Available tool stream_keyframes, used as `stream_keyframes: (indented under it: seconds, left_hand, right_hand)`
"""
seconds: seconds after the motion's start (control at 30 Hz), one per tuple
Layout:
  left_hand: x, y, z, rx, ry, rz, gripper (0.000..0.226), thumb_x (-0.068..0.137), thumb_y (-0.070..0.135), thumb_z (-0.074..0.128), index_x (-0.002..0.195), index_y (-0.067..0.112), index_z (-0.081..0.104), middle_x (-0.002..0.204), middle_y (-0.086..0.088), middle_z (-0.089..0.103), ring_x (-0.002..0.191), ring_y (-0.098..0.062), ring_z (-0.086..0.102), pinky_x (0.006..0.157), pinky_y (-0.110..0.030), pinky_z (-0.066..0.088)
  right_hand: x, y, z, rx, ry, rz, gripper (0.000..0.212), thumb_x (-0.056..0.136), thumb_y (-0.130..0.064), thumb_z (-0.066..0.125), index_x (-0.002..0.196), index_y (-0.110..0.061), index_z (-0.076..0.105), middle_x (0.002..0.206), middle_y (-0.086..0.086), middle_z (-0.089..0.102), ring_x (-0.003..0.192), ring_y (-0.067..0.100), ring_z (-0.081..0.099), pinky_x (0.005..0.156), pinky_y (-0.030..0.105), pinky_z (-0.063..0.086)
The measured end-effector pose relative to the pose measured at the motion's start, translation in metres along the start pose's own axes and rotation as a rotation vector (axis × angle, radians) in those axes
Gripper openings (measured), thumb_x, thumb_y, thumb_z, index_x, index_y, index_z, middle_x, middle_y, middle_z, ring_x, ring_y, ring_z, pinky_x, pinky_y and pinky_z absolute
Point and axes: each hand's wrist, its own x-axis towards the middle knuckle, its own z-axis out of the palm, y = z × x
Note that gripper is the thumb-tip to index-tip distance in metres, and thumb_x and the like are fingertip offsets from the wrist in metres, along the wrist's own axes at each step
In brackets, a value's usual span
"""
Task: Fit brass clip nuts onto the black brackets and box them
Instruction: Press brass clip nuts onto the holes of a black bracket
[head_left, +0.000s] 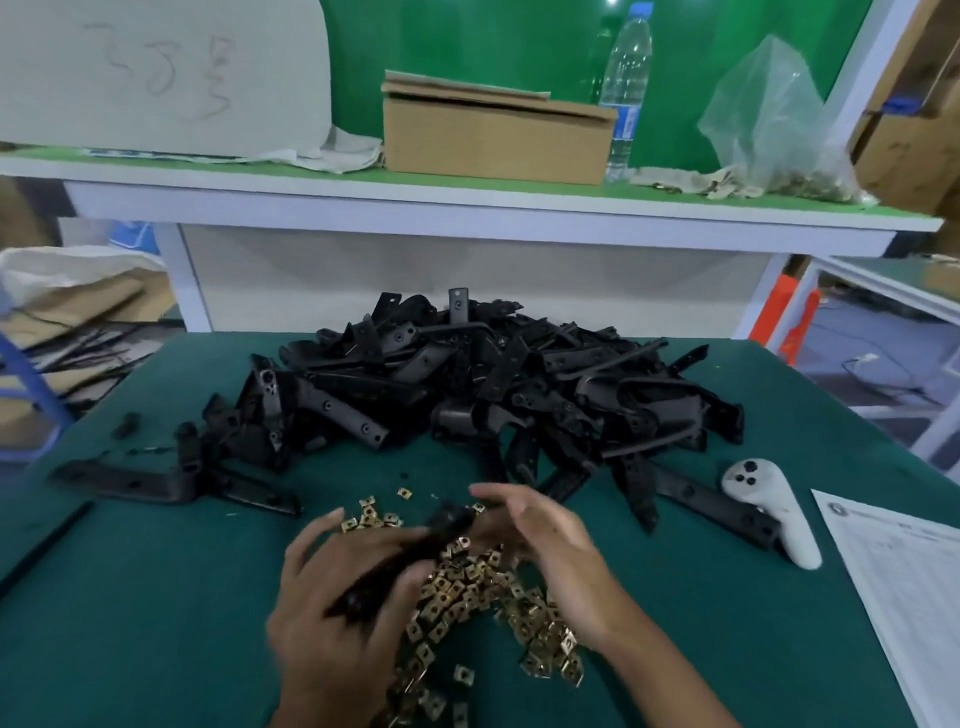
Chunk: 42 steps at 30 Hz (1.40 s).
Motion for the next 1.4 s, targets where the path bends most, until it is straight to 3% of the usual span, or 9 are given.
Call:
stream_keyframes:
  seconds: [0.07,0.23,0.43,0.63,0.77,0.9,1.13,1.33,1.4]
  left_hand:
    - [0.013,0.004,-0.013,-0.142,0.098,-0.346,0.01,0.082,0.062,0.066,0.087,0.053,0.069,0.083,0.03,0.07,0.075,0.013,0.064,0.073,-0.003,0.047]
    - [0.019,-0.014,-0.018,-0.468,-0.06,-0.749,0.03,0.067,0.051,0.072,0.089,0.032,0.078,0.083,-0.001,0.077,0.075,-0.01,0.072,0.064,-0.024,0.057]
    - [-0.003,-0.014,-0.003,-0.342,-0.038,-0.655,0.022,0.064,0.028,0.077,0.083,0.038,0.08,0.082,0.005,0.078,0.068,-0.002,0.073,0.059,-0.01,0.054]
    - [-0.011,-0.014,0.004,-0.247,-0.019,-0.62,0.025,0.066,0.048,0.09,0.087,0.047,0.075,0.082,0.015,0.077,0.076,-0.001,0.073,0.068,-0.013,0.056]
    - [-0.012,-0.013,0.005,-0.279,-0.092,-0.605,0.021,0.069,0.05,0.078,0.089,0.044,0.076,0.084,0.014,0.077,0.08,-0.003,0.074,0.07,-0.013,0.056]
    - [-0.014,-0.011,0.006,-0.359,-0.13,-0.636,0.025,0.065,0.045,0.086,0.088,0.038,0.079,0.087,0.005,0.078,0.081,-0.013,0.076,0.074,-0.023,0.061]
    - [-0.009,-0.013,0.009,-0.374,-0.075,-0.667,0.025,0.059,0.029,0.083,0.084,0.027,0.079,0.087,0.009,0.078,0.077,-0.003,0.074,0.068,-0.009,0.054]
    - [-0.007,-0.016,0.007,-0.302,-0.027,-0.685,0.034,0.061,0.043,0.079,0.09,0.026,0.075,0.085,0.012,0.077,0.076,-0.001,0.073,0.066,-0.007,0.052]
    - [-0.007,-0.016,0.007,-0.301,-0.017,-0.69,0.032,0.062,0.042,0.078,0.09,0.027,0.075,0.086,0.014,0.077,0.075,0.001,0.072,0.065,-0.005,0.051]
  right_hand:
    - [0.001,0.013,-0.01,-0.466,-0.009,-0.043,0.042,0.093,-0.068,0.055,0.129,-0.047,0.059,0.121,-0.025,0.064,0.117,-0.004,0.054,0.102,0.032,0.045]
    - [0.001,0.036,-0.007,-0.912,-0.15,-0.037,0.06,0.083,-0.083,0.05,0.135,-0.055,0.049,0.128,-0.036,0.037,0.125,-0.008,0.03,0.109,0.029,0.029]
    - [-0.001,0.032,0.004,-0.999,-0.07,-0.193,0.029,0.099,-0.052,0.053,0.123,-0.04,0.063,0.119,-0.025,0.05,0.117,-0.003,0.041,0.106,0.022,0.031]
    - [0.002,0.037,0.006,-0.938,-0.009,-0.195,0.024,0.106,-0.031,0.049,0.12,-0.027,0.068,0.116,-0.017,0.053,0.109,-0.001,0.053,0.098,0.016,0.043]
    - [0.003,0.042,0.006,-0.72,0.192,-0.166,0.016,0.103,-0.023,0.055,0.107,-0.024,0.071,0.101,-0.02,0.062,0.099,-0.006,0.059,0.085,0.01,0.045]
    - [0.003,0.037,0.003,-0.461,0.265,-0.073,0.016,0.102,-0.028,0.057,0.095,-0.033,0.071,0.091,-0.021,0.072,0.09,-0.006,0.065,0.074,0.008,0.044]
    - [-0.001,0.036,0.003,-0.414,0.3,-0.074,0.019,0.106,-0.034,0.048,0.093,-0.035,0.062,0.064,-0.017,0.056,0.051,0.001,0.044,0.051,0.012,0.033]
    - [-0.003,0.032,0.003,-0.426,0.249,-0.062,0.009,0.104,-0.033,0.055,0.101,-0.039,0.061,0.095,-0.023,0.069,0.084,-0.006,0.061,0.069,0.006,0.041]
    - [-0.004,0.032,0.004,-0.437,0.23,-0.09,0.01,0.102,-0.031,0.058,0.1,-0.039,0.063,0.093,-0.023,0.067,0.074,-0.008,0.06,0.064,0.006,0.04]
